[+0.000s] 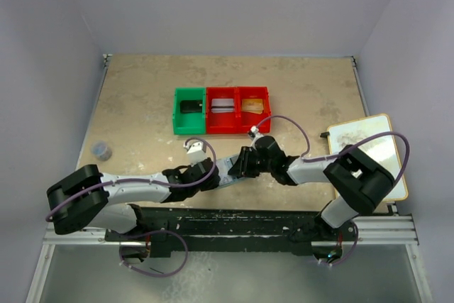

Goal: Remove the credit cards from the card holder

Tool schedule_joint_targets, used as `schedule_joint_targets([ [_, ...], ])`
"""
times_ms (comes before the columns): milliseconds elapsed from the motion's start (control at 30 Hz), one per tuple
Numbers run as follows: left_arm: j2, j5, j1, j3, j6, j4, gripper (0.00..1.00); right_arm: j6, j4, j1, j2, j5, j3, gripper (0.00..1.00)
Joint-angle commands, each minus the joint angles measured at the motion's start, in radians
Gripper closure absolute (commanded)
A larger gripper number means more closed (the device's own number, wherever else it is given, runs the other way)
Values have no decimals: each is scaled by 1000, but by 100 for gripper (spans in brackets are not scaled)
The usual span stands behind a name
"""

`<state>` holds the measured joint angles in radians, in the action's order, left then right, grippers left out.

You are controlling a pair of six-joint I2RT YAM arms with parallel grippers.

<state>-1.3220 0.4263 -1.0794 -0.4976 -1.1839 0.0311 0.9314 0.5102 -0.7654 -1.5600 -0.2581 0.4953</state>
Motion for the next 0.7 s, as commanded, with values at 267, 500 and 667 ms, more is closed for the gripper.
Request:
schedule_joint_targets([
  [267, 11, 66, 6, 17, -4, 9, 88, 53, 204, 5, -56, -117, -18, 77],
  [500, 0, 65, 6, -5, 17, 42, 94, 96, 236, 5, -86, -89, -22, 77],
  [667, 6, 81, 6, -13, 31, 64, 96, 83, 101, 5, -15, 12, -9, 75],
])
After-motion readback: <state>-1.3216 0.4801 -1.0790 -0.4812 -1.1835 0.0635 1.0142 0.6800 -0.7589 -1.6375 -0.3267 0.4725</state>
